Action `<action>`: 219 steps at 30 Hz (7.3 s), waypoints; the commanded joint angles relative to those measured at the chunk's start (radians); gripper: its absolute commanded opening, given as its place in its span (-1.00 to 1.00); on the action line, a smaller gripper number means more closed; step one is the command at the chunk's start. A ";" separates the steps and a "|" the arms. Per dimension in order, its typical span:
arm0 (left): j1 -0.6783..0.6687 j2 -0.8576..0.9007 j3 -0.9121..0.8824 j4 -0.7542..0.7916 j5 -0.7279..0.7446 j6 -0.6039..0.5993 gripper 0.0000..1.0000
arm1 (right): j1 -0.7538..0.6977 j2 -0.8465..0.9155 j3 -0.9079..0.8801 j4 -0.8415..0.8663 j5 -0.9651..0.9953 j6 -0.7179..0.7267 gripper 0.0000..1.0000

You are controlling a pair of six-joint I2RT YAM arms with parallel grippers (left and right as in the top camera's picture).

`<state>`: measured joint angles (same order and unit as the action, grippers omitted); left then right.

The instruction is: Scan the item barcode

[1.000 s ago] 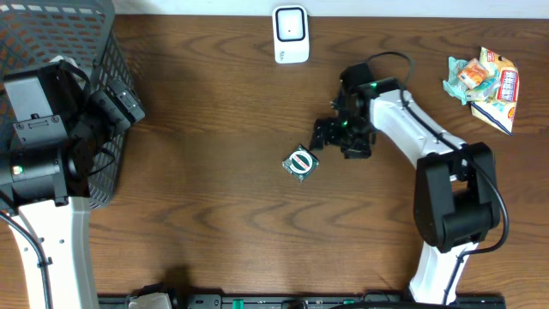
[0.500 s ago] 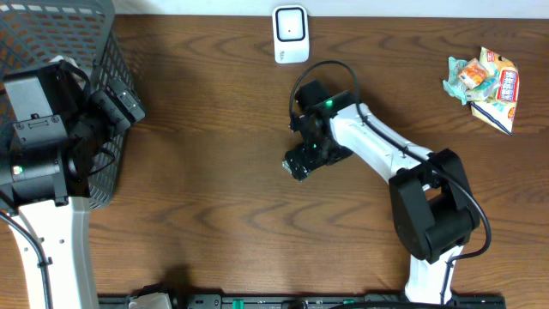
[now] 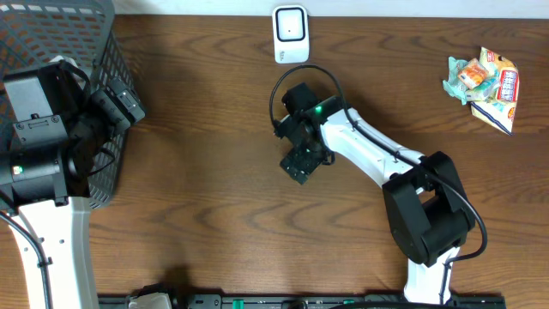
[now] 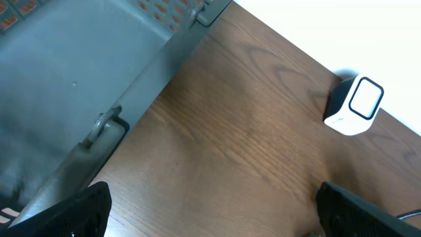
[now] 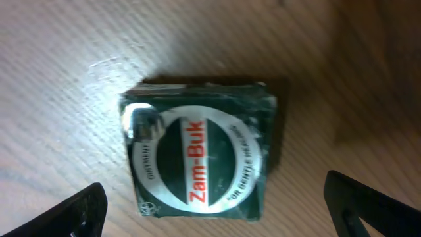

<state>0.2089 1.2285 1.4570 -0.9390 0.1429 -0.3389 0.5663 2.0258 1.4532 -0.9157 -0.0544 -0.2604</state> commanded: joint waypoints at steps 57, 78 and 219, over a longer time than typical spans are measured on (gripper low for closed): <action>0.004 0.000 0.001 -0.003 -0.010 0.013 0.96 | -0.323 -0.154 -0.053 0.089 -1.247 -0.115 0.07; 0.004 0.000 0.001 -0.003 -0.010 0.013 0.96 | -0.316 -0.154 -0.053 0.093 -1.261 -0.115 0.10; 0.004 0.000 0.001 -0.003 -0.010 0.013 0.95 | 0.299 -0.062 0.102 0.011 0.003 0.585 0.98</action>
<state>0.2085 1.2285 1.4570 -0.9390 0.1429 -0.3389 0.8383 1.9865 1.5425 -0.9051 -0.0460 0.3317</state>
